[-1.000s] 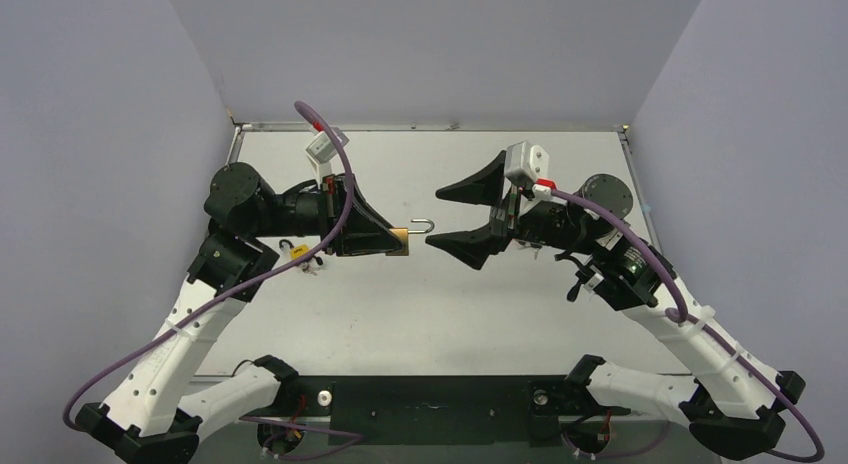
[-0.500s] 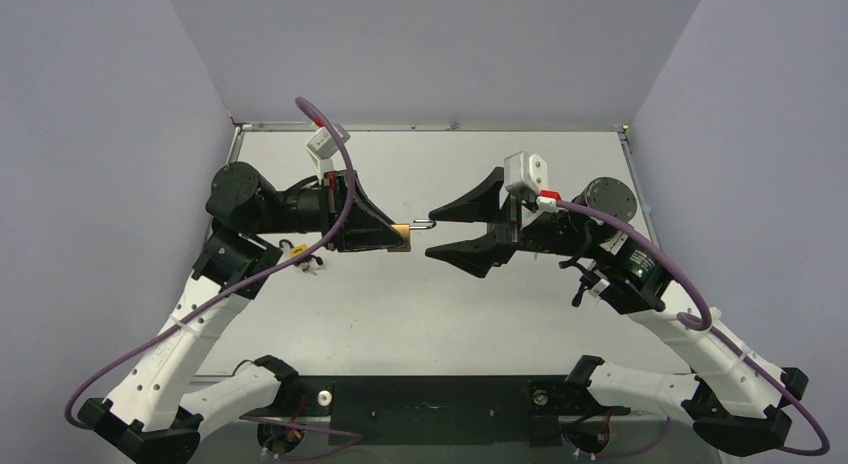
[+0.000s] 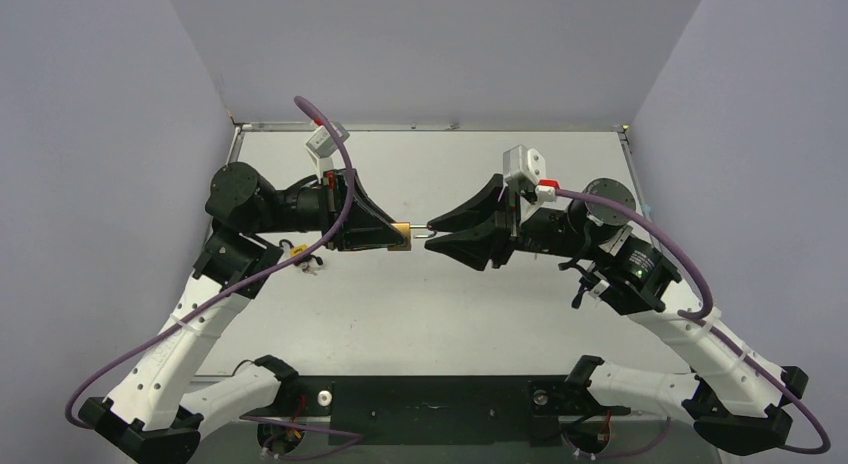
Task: Lock with the key
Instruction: Lock the lock.
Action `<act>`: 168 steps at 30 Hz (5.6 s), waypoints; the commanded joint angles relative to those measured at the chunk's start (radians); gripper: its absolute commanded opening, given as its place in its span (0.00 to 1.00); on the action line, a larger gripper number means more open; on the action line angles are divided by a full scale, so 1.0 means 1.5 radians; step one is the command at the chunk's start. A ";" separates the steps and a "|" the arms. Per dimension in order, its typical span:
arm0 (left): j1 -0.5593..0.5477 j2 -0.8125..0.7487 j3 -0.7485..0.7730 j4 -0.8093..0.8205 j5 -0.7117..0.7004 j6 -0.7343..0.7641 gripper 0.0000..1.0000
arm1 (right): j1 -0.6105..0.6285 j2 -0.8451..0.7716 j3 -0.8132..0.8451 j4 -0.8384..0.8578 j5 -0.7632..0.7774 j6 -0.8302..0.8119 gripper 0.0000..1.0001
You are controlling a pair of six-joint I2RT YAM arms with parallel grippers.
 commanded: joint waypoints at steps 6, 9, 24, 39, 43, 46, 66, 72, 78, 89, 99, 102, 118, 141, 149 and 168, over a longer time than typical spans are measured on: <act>-0.004 -0.005 0.010 0.040 0.000 0.021 0.00 | 0.022 0.009 0.021 0.045 0.027 0.093 0.24; -0.004 -0.004 0.009 0.038 0.000 0.028 0.00 | 0.023 0.009 0.019 0.045 0.048 0.112 0.22; -0.004 -0.004 0.019 0.017 -0.014 0.077 0.00 | 0.023 0.013 0.021 0.025 0.074 0.168 0.18; -0.004 -0.002 0.029 -0.022 -0.029 0.119 0.02 | 0.018 -0.012 0.016 0.026 0.150 0.221 0.00; -0.004 -0.002 0.034 -0.023 -0.030 0.124 0.09 | 0.013 -0.024 0.019 0.027 0.165 0.229 0.00; -0.004 -0.002 0.039 -0.025 -0.031 0.126 0.10 | 0.010 -0.027 0.019 0.027 0.167 0.232 0.00; -0.003 -0.008 0.047 -0.032 -0.034 0.133 0.20 | -0.011 -0.049 0.007 0.025 0.162 0.237 0.00; -0.003 -0.012 0.050 -0.027 -0.035 0.133 0.24 | -0.010 -0.044 0.006 0.026 0.152 0.241 0.00; -0.003 -0.019 0.066 -0.065 -0.050 0.190 0.37 | -0.009 -0.039 0.013 0.031 0.143 0.254 0.00; -0.003 0.005 0.098 -0.138 -0.089 0.335 0.47 | -0.006 -0.041 0.026 0.030 0.132 0.265 0.00; -0.004 0.013 0.088 0.014 -0.033 0.279 0.52 | 0.001 -0.031 0.030 0.037 0.133 0.268 0.00; -0.004 0.015 0.084 0.033 -0.027 0.266 0.52 | 0.001 -0.027 0.030 0.042 0.130 0.269 0.00; -0.005 0.039 0.075 0.074 -0.007 0.233 0.49 | 0.007 -0.017 0.042 0.053 0.129 0.274 0.00; -0.020 0.054 0.060 0.116 0.005 0.197 0.40 | 0.007 -0.015 0.040 0.054 0.134 0.268 0.00; -0.024 0.057 0.058 0.121 0.002 0.194 0.34 | 0.006 -0.014 0.039 0.054 0.133 0.268 0.00; -0.026 0.055 0.041 0.121 -0.038 0.171 0.00 | 0.007 -0.015 0.032 0.014 0.173 0.233 0.24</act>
